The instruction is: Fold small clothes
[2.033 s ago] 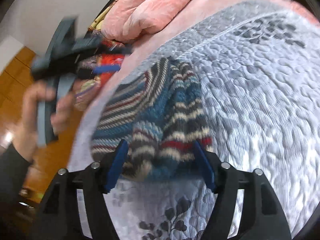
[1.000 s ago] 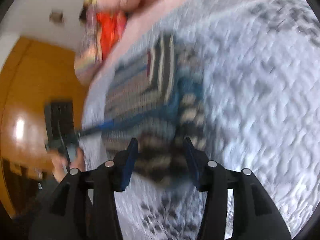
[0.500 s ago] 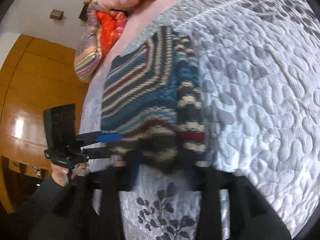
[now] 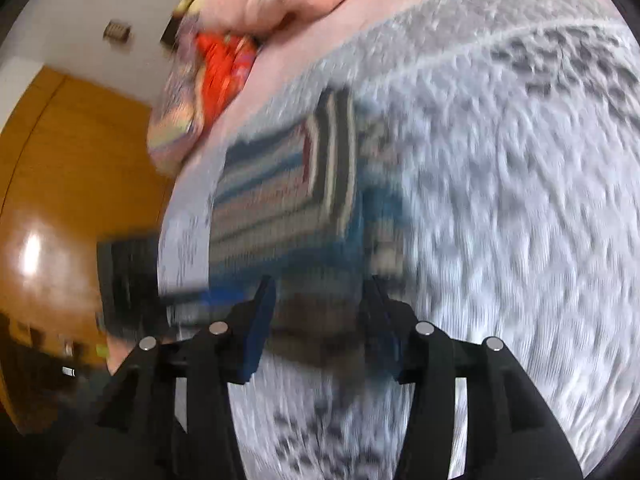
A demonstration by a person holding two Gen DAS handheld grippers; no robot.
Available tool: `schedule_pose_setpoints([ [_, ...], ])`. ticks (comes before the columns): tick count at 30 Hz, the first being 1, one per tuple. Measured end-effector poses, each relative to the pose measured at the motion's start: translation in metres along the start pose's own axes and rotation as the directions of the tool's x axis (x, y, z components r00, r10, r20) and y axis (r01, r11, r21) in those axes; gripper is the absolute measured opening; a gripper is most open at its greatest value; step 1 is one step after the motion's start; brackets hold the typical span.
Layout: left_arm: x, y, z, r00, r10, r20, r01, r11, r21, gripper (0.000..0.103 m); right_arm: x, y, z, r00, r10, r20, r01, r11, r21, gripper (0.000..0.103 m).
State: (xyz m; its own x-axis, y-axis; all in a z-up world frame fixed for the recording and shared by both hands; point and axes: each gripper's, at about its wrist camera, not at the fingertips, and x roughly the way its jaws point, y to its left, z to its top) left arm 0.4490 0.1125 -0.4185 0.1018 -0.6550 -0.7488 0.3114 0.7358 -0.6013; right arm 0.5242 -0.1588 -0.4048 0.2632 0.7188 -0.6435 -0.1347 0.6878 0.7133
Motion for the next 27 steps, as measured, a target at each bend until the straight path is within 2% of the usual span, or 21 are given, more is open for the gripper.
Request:
schedule_pose_setpoints([
  [4, 0.002, -0.006, -0.004, 1.0, 0.025, -0.003, -0.025, 1.0, 0.008, 0.064, 0.036, -0.007, 0.047, 1.0, -0.008, -0.023, 0.01, 0.998, 0.063, 0.047],
  [5, 0.003, -0.007, -0.003, 1.0, 0.025, -0.004, -0.025, 1.0, 0.008, 0.064, 0.048, -0.011, 0.052, 0.999, 0.004, -0.052, 0.001, 0.997, 0.082, 0.036],
  [6, 0.003, -0.008, -0.004, 1.0, 0.023, -0.003, -0.023, 1.0, 0.007, 0.064, 0.064, -0.009, 0.057, 0.997, 0.0, -0.08, 0.007, 0.997, 0.079, 0.012],
  [7, 0.002, -0.009, -0.005, 1.0, 0.019, -0.001, -0.019, 1.0, 0.004, 0.064, 0.069, -0.008, 0.056, 0.995, -0.058, -0.075, 0.061, 0.997, 0.039, 0.012],
  [8, -0.001, -0.01, -0.006, 1.0, 0.008, 0.004, -0.008, 1.0, -0.002, 0.064, 0.068, -0.013, 0.052, 0.996, -0.071, -0.055, 0.073, 0.997, 0.036, 0.01],
  [10, -0.01, -0.018, -0.008, 0.999, -0.036, 0.031, 0.036, 0.999, 0.002, 0.064, 0.057, -0.034, 0.041, 0.997, -0.075, -0.02, 0.076, 0.994, 0.083, 0.009],
  [12, -0.024, -0.024, -0.007, 0.997, -0.054, 0.063, 0.053, 0.998, 0.024, 0.064, 0.049, -0.05, 0.031, 0.999, -0.038, -0.015, 0.04, 0.993, 0.107, 0.011],
  [13, -0.03, -0.023, -0.006, 0.996, -0.053, 0.074, 0.051, 0.998, 0.024, 0.064, 0.046, -0.048, 0.033, 1.0, 0.002, -0.004, -0.002, 0.995, 0.095, 0.013],
  [14, -0.036, -0.02, -0.001, 0.995, -0.047, 0.09, 0.046, 0.999, 0.017, 0.064, 0.043, -0.045, 0.037, 1.0, 0.024, 0.006, -0.024, 0.995, 0.094, 0.019],
  [17, -0.045, -0.009, 0.009, 0.994, -0.029, 0.11, 0.031, 0.999, -0.019, 0.064, 0.029, -0.036, 0.057, 0.997, 0.013, 0.07, -0.02, 0.995, 0.099, 0.024],
  [19, -0.053, -0.002, 0.018, 0.99, -0.048, 0.135, 0.055, 0.997, -0.051, 0.064, 0.026, -0.024, 0.071, 0.996, 0.024, 0.086, -0.031, 0.996, 0.078, 0.024],
  [21, -0.059, -0.001, 0.035, 0.986, -0.063, 0.154, 0.071, 0.996, -0.048, 0.064, 0.033, -0.006, 0.081, 0.996, 0.04, 0.075, -0.042, 0.999, 0.031, 0.024],
  [23, -0.06, -0.001, 0.051, 0.985, -0.075, 0.157, 0.082, 0.996, -0.044, 0.064, 0.052, 0.004, 0.087, 0.999, 0.027, 0.017, -0.027, 1.0, 0.002, 0.024],
  [25, -0.049, 0.01, 0.069, 0.989, -0.026, 0.143, 0.038, 0.996, -0.076, 0.064, 0.076, 0.0, 0.09, 0.997, -0.073, -0.031, 0.073, 0.997, -0.003, 0.017],
  [26, -0.039, 0.022, 0.076, 0.992, -0.009, 0.125, 0.023, 0.994, -0.11, 0.064, 0.087, -0.012, 0.091, 0.991, -0.124, -0.058, 0.125, 0.992, 0.013, 0.0],
  [27, -0.031, 0.032, 0.078, 0.995, -0.004, 0.101, 0.017, 0.991, -0.13, 0.06, 0.093, -0.019, 0.095, 0.987, -0.151, -0.06, 0.152, 0.988, 0.019, 0.0],
])
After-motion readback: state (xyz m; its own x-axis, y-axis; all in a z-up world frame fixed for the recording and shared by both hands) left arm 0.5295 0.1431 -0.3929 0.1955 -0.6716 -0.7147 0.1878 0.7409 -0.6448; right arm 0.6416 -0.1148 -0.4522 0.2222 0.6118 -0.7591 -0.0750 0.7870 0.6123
